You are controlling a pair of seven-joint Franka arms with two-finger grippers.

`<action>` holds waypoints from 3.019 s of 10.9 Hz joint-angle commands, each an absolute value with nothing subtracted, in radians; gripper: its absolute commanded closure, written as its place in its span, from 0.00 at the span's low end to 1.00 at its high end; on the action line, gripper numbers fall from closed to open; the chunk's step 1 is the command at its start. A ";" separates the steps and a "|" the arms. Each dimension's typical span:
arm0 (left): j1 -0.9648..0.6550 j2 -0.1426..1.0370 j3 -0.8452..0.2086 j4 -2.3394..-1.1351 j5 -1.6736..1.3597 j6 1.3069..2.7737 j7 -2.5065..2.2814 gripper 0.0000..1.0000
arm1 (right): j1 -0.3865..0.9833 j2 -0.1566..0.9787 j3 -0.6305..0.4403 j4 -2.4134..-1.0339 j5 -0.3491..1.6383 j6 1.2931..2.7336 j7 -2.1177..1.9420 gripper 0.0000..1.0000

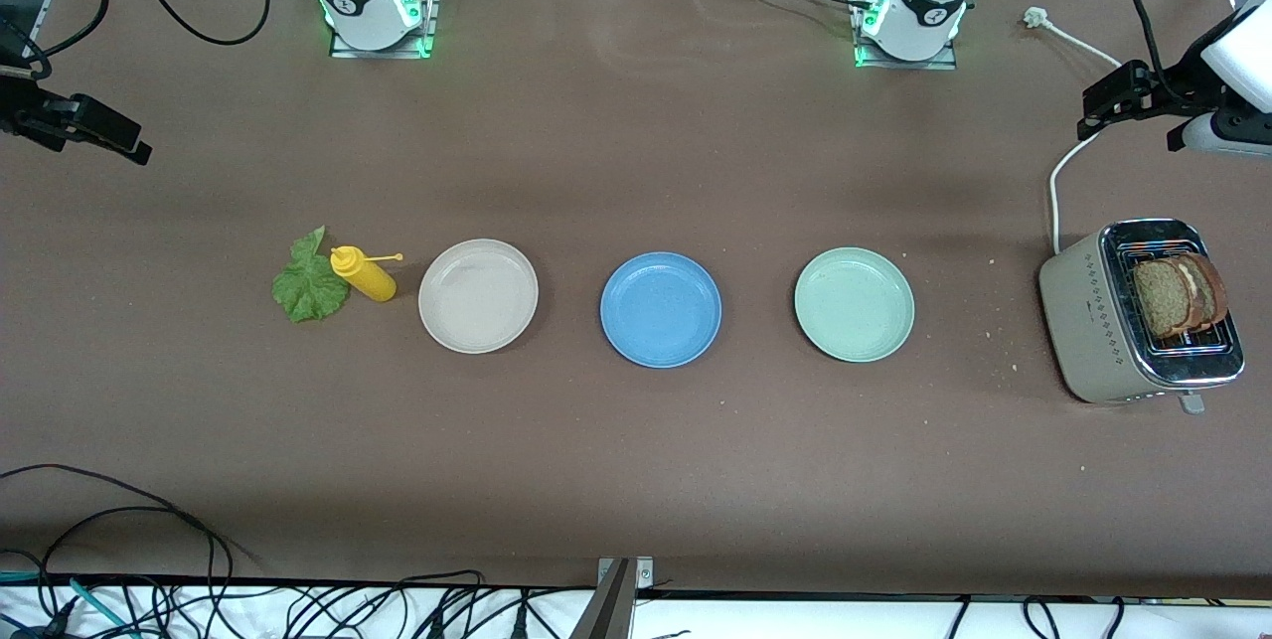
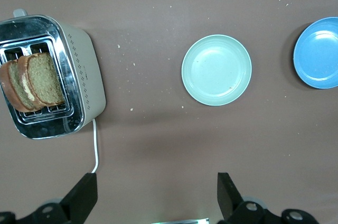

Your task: Make sandwich in blue plate with both arms

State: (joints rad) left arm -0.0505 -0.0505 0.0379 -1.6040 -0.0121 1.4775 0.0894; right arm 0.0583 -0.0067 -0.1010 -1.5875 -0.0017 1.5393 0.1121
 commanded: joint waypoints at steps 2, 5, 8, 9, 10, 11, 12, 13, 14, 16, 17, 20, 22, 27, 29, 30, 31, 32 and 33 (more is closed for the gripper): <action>-0.049 -0.038 0.035 -1.575 0.012 1.456 0.086 0.00 | 0.057 -0.011 -0.100 -1.577 0.015 1.523 0.123 0.00; -0.049 -0.038 0.035 -1.575 0.012 1.457 0.086 0.00 | 0.057 -0.011 -0.100 -1.577 0.015 1.523 0.123 0.00; -0.049 -0.038 0.035 -1.575 0.012 1.456 0.086 0.00 | 0.057 -0.011 -0.100 -1.577 0.015 1.523 0.123 0.00; -0.049 -0.038 0.035 -1.575 0.012 1.456 0.086 0.00 | 0.057 -0.011 -0.100 -1.577 0.015 1.523 0.123 0.00; -0.049 -0.038 0.035 -1.575 0.012 1.456 0.086 0.00 | 0.057 -0.011 -0.100 -1.577 0.015 1.523 0.123 0.00; -0.049 -0.038 0.035 -1.575 0.012 1.456 0.086 0.00 | 0.057 -0.011 -0.100 -1.577 0.015 1.523 0.123 0.00; -0.049 -0.038 0.035 -1.575 0.012 1.457 0.086 0.00 | 0.057 -0.011 -0.100 -1.577 0.015 1.523 0.123 0.00; -0.049 -0.040 0.035 -1.575 0.012 1.456 0.086 0.00 | 0.057 -0.011 -0.100 -1.577 0.015 1.523 0.123 0.00; -0.051 -0.038 0.035 -1.575 0.012 1.456 0.086 0.00 | 0.057 -0.011 -0.100 -1.577 0.015 1.523 0.123 0.00; -0.049 -0.038 0.035 -1.575 0.012 1.456 0.086 0.00 | 0.057 -0.011 -0.100 -1.577 0.015 1.523 0.123 0.00; -0.049 -0.038 0.035 -1.575 0.012 1.456 0.086 0.00 | 0.057 -0.011 -0.100 -1.577 0.015 1.523 0.123 0.00; -0.049 -0.038 0.037 -1.577 0.012 1.456 0.086 0.00 | 0.057 -0.011 -0.100 -1.577 0.015 1.523 0.123 0.00; -0.049 -0.038 0.038 -1.578 0.014 1.456 0.087 0.00 | 0.057 -0.011 -0.100 -1.577 0.015 1.523 0.123 0.00; -0.031 -0.037 0.041 -1.583 0.012 1.456 0.092 0.00 | 0.057 -0.011 -0.100 -1.577 0.015 1.523 0.123 0.00; 0.023 -0.006 0.041 -1.578 0.012 1.462 0.098 0.00 | 0.057 -0.011 -0.100 -1.577 0.015 1.523 0.123 0.00; 0.056 0.012 0.041 -1.575 0.012 1.468 0.098 0.00 | 0.057 -0.011 -0.100 -1.577 0.015 1.523 0.124 0.00; 0.083 0.068 0.041 -1.571 0.018 1.468 0.097 0.00 | 0.057 -0.011 -0.100 -1.577 0.015 1.523 0.123 0.00; 0.090 0.118 0.041 -1.569 0.081 1.468 0.098 0.00 | 0.057 -0.011 -0.100 -1.577 0.015 1.523 0.123 0.00; 0.095 0.148 0.041 -1.568 0.147 1.470 0.100 0.00 | 0.057 -0.011 -0.100 -1.577 0.015 1.523 0.123 0.00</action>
State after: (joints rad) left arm 0.0773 0.0411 0.0506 -1.6053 0.0296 1.4753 0.0919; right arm 0.0583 -0.0068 -0.1012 -1.5872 -0.0016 1.5391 0.1124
